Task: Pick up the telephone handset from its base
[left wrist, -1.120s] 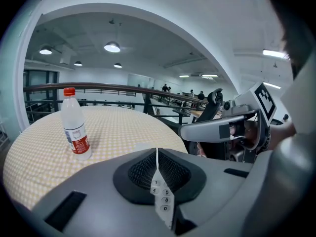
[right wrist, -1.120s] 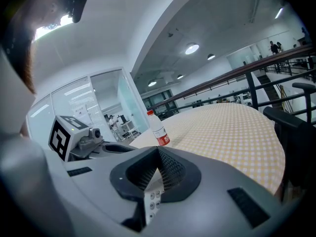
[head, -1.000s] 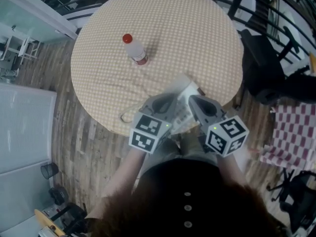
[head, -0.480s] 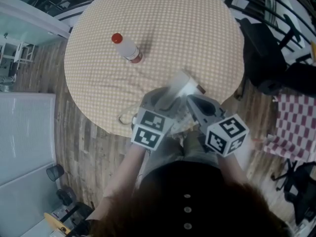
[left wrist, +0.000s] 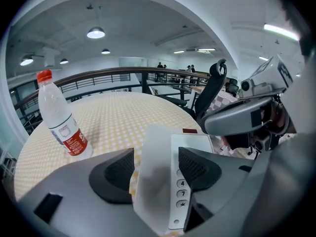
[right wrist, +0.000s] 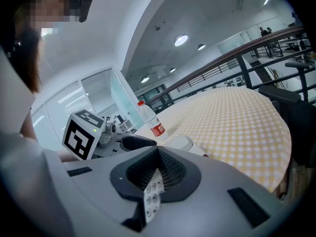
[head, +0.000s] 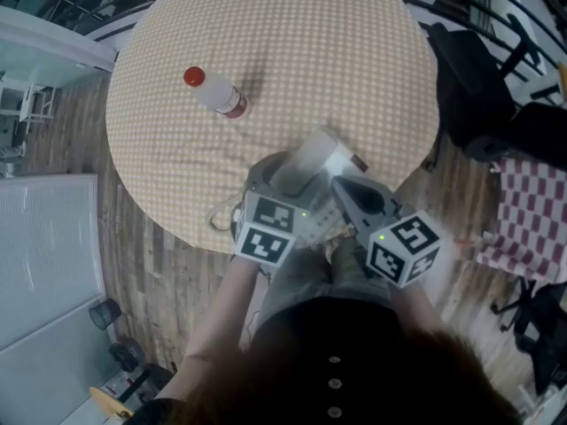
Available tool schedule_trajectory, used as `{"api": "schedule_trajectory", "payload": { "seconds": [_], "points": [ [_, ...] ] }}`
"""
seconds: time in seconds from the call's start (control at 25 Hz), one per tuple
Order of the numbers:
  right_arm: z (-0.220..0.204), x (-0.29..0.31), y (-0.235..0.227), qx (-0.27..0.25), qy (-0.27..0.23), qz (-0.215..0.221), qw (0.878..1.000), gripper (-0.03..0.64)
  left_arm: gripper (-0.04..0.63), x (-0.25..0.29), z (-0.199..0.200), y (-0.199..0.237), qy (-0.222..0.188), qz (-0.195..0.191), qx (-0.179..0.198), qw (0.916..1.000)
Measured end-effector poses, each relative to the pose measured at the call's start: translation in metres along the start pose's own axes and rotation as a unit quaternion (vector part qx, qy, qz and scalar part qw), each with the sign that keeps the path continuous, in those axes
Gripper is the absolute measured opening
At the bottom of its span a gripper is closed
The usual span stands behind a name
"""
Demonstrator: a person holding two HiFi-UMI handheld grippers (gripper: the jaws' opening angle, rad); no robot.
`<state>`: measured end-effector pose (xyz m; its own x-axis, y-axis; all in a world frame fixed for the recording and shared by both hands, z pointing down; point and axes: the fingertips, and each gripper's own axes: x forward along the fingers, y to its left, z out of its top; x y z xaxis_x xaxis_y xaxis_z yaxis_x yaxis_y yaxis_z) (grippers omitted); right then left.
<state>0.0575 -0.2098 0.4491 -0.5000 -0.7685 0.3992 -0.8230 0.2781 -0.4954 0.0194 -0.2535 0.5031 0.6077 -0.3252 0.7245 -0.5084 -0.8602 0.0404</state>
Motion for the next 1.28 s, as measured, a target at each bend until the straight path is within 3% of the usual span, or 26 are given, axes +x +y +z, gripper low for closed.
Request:
{"api": "schedule_trajectory", "payload": {
  "seconds": [0.6, 1.28],
  "points": [
    [-0.018, -0.002, -0.012, 0.022, 0.013, -0.014, 1.0, 0.009, 0.276, 0.019, -0.015, 0.002, 0.025, -0.012, -0.003, 0.9996],
    [-0.023, -0.005, -0.012, 0.025, 0.014, -0.015, 0.999, 0.009, 0.229, 0.023, -0.018, 0.002, 0.03, -0.003, 0.032, 0.999]
  ]
}}
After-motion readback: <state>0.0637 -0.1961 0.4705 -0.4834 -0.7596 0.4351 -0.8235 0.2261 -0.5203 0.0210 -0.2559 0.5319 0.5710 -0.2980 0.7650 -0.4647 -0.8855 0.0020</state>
